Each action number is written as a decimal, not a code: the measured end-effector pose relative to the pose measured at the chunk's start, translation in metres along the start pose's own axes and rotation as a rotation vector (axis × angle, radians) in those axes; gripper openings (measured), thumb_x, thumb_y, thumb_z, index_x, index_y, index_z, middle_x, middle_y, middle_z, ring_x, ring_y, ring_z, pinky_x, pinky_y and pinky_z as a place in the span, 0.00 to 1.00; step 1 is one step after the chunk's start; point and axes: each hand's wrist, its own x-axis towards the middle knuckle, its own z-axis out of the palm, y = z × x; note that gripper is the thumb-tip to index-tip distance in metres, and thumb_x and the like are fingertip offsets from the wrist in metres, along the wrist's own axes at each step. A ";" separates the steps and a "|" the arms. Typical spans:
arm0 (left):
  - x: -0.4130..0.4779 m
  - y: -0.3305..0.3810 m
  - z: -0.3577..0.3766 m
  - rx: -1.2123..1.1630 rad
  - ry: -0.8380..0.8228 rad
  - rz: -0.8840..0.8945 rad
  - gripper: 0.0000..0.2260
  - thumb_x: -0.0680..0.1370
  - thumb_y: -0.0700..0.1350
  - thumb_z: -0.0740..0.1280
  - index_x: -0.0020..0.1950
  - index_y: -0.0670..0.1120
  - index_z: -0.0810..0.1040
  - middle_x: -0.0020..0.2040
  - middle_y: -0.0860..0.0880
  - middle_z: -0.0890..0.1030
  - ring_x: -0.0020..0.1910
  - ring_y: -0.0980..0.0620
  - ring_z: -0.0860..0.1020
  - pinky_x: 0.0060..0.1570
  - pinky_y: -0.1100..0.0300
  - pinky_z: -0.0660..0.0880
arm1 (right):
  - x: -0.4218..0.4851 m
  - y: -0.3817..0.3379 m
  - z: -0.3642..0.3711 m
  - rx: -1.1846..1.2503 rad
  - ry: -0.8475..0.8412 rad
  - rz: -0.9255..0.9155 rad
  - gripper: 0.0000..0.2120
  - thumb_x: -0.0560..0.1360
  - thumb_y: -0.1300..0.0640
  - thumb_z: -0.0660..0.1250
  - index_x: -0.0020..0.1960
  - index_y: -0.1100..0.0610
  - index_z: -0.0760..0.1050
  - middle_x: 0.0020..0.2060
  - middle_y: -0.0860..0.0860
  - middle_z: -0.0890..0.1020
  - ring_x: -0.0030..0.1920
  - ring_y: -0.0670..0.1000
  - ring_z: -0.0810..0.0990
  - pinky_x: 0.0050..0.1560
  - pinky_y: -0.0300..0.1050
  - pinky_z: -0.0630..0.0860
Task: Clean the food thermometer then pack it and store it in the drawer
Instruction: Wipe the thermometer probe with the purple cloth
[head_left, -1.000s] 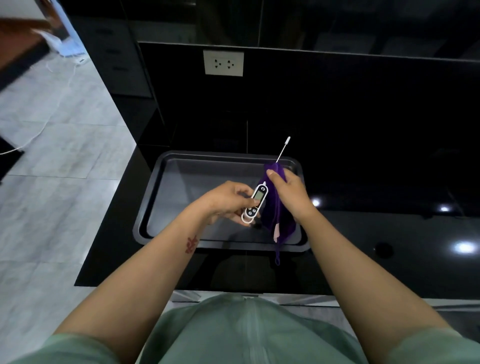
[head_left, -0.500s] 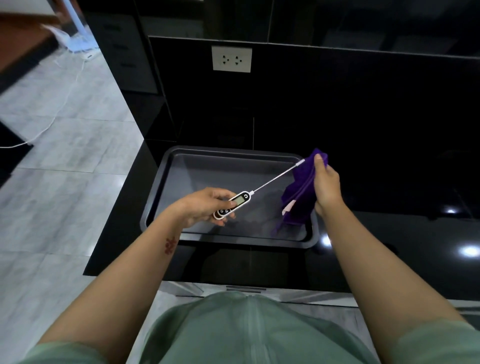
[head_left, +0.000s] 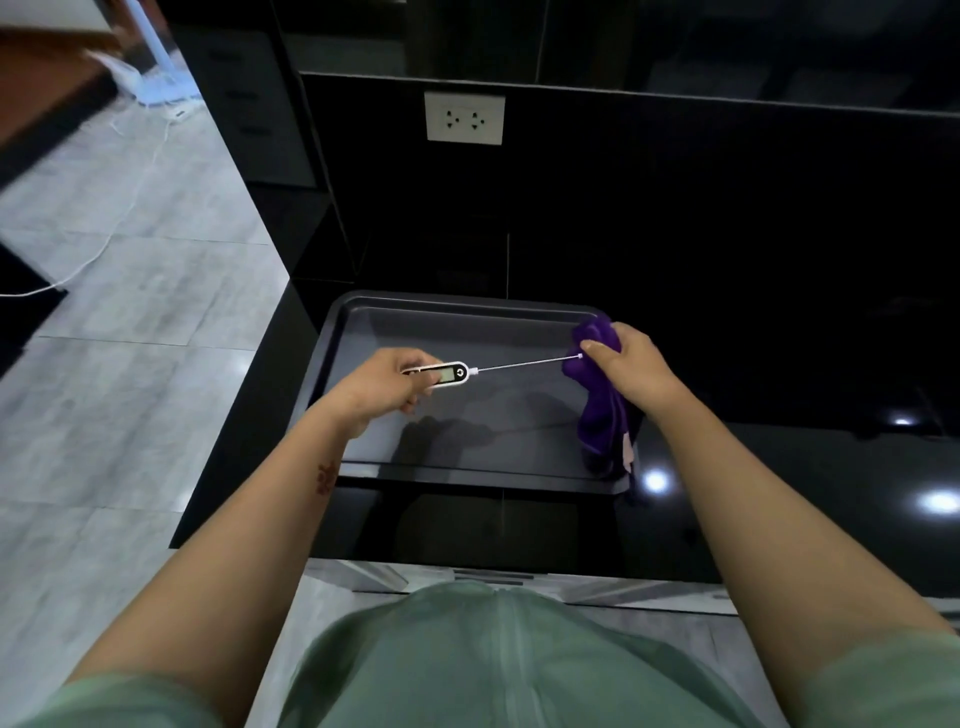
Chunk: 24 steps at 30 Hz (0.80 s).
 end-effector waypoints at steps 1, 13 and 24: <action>0.001 0.001 0.000 0.008 0.023 0.017 0.07 0.81 0.45 0.65 0.55 0.50 0.81 0.44 0.48 0.81 0.38 0.56 0.76 0.37 0.66 0.75 | 0.000 -0.001 0.000 -0.008 0.011 -0.003 0.05 0.78 0.51 0.66 0.52 0.52 0.75 0.42 0.49 0.80 0.42 0.48 0.79 0.40 0.41 0.73; -0.007 0.027 0.035 0.661 -0.013 0.263 0.07 0.75 0.48 0.70 0.48 0.51 0.73 0.39 0.56 0.78 0.43 0.49 0.80 0.44 0.53 0.75 | 0.006 0.002 0.000 0.107 0.300 0.080 0.08 0.79 0.50 0.64 0.48 0.55 0.74 0.38 0.49 0.78 0.37 0.49 0.77 0.35 0.41 0.73; -0.010 0.026 0.043 -0.175 -0.442 -0.060 0.05 0.78 0.40 0.68 0.52 0.42 0.75 0.42 0.43 0.84 0.36 0.45 0.84 0.36 0.58 0.79 | -0.002 0.002 0.003 0.589 0.295 0.193 0.08 0.78 0.49 0.66 0.45 0.52 0.78 0.35 0.48 0.84 0.33 0.45 0.82 0.31 0.38 0.77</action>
